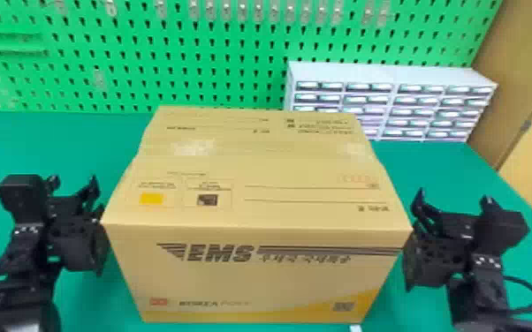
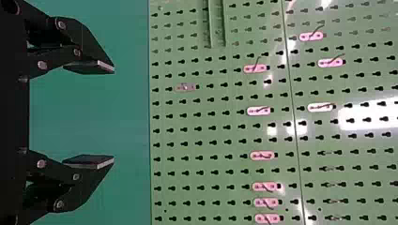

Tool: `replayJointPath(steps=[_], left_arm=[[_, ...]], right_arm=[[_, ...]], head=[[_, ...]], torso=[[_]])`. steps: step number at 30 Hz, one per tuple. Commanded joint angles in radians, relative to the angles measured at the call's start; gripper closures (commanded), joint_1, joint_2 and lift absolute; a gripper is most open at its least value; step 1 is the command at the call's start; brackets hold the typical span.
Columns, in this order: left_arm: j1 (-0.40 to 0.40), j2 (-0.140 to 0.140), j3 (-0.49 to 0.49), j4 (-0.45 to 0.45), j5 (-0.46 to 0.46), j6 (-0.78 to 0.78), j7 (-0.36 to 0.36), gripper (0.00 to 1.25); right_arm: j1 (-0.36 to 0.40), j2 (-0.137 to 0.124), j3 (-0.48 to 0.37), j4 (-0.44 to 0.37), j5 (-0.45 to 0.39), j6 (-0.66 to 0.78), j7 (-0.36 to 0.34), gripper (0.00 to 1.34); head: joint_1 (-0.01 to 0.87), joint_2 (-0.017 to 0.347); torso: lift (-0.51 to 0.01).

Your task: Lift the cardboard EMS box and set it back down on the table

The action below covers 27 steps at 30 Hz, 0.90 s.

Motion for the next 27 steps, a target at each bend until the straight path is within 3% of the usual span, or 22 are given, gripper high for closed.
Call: replayJointPath(steps=[1, 27], left_arm=[[0.0, 0.0, -0.002, 0.0, 0.0, 0.0, 0.0, 0.56], [-0.002, 0.0, -0.012, 0.0, 0.002, 0.0, 0.0, 0.56]], right_arm=[[-0.004, 0.007, -0.005, 0.015, 0.018, -0.029, 0.001, 0.05], [-0.007, 0.012, 0.006, 0.038, 0.055, -0.071, 0.001, 0.05]], head=[[0.678, -0.014], [0.678, -0.014]], torso=[[-0.088], [-0.088]])
